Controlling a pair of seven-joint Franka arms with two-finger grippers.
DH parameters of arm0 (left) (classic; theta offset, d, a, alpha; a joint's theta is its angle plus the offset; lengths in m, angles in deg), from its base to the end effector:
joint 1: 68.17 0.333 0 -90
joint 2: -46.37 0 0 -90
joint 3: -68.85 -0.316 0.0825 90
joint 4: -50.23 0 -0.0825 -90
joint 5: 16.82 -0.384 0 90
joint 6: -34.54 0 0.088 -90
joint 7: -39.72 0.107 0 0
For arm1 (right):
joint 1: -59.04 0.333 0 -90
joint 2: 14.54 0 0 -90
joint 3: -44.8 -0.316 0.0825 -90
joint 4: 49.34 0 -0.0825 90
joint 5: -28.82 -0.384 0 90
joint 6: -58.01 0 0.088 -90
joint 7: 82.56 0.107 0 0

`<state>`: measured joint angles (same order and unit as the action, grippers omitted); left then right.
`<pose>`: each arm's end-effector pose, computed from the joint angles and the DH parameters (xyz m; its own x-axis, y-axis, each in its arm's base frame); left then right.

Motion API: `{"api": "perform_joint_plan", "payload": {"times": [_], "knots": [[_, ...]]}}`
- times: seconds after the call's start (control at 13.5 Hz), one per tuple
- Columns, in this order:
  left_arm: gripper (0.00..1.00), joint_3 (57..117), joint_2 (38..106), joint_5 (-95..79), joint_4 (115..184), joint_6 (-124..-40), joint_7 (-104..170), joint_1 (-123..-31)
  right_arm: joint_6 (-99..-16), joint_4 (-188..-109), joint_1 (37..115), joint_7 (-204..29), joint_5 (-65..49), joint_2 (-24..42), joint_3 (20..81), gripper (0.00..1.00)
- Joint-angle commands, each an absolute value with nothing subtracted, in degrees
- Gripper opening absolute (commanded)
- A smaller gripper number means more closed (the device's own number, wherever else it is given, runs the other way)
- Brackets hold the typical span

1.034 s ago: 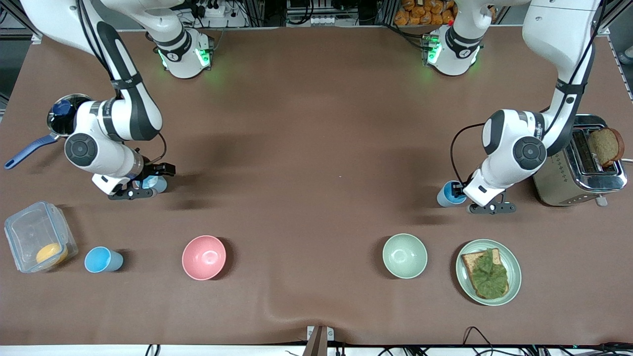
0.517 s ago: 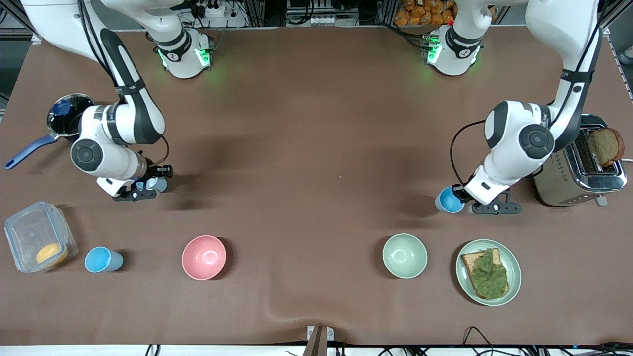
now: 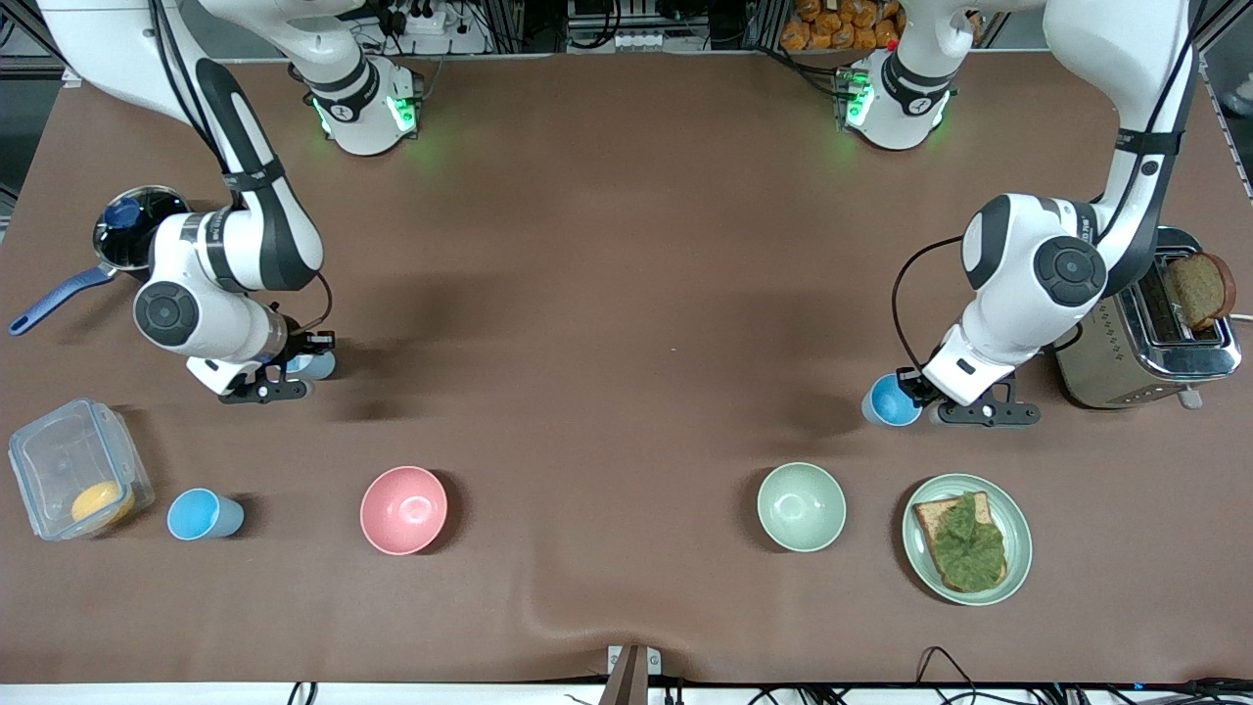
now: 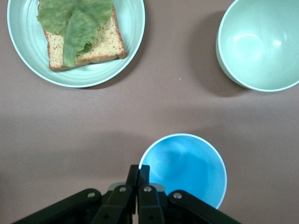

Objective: Stack blue cups with both arms
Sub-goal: 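Set the right cup at table center while the left gripper carries its cup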

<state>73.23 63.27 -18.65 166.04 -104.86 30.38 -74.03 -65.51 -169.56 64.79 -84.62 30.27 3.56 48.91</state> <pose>0.5994 -0.1065 0.3160 0.9927 -0.0329 0.1162 -0.0352 -0.9992 0.0178 0.5512 0.0149 0.2503 0.9637 0.0752 -0.2563 0.0857 -0.9959 0.0299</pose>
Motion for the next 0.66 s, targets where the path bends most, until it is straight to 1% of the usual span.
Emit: {"api": "perform_joint_plan", "payload": {"times": [0.0, 0.07, 0.3, 0.44, 0.59], "knots": [[0.00, 75.00, 61.76, -17.79, 165.27, -103.89, 29.61, -73.44, -56.45, -162.65, 64.93, -83.61, 30.58, 4.27, 48.40, 0.00], [0.00, 75.01, 61.32, -17.79, 165.27, -103.02, 29.61, -73.44, -54.59, -161.50, 65.10, -83.52, 30.32, 4.27, 48.40, 0.00], [0.00, 75.18, 59.12, -17.79, 164.05, -100.22, 29.61, -73.62, -54.05, -160.61, 68.16, -78.55, 29.79, 4.10, 48.14, 0.00], [0.00, 75.97, 57.54, -17.79, 162.56, -97.23, 28.13, -73.53, -53.61, -159.30, 74.12, -69.85, 29.01, 4.18, 47.79, 0.00], [0.00, 76.67, 56.66, -17.79, 162.11, -96.34, 26.37, -73.62, -53.09, -157.10, 79.05, -64.73, 22.88, 4.18, 47.87, 0.00]]}}
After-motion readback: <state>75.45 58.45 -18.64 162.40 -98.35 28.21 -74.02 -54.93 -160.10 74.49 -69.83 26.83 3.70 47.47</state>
